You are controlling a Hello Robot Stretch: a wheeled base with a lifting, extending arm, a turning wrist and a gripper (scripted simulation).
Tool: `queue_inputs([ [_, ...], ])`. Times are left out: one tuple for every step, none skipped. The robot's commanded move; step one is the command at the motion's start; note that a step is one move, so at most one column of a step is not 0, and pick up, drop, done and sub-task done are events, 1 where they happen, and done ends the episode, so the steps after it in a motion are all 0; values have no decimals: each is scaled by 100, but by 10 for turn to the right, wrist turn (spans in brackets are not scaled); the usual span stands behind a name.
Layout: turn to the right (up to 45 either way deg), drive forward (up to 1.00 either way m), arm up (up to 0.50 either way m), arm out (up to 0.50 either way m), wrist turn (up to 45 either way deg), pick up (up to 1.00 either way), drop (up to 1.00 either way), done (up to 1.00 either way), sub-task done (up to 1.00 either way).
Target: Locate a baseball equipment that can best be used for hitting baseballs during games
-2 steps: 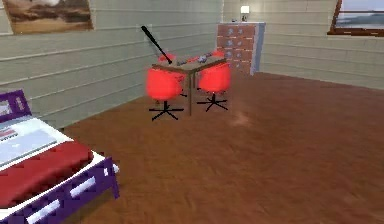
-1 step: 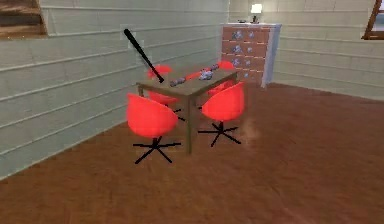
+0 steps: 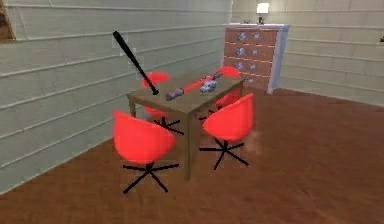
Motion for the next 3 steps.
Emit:
queue_inputs([
  [0,90,0,0,0,0,0,0,0],
  [-210,0,0,0,0,0,0,0,0],
  [0,0,0,0,0,0,0,100,0],
])
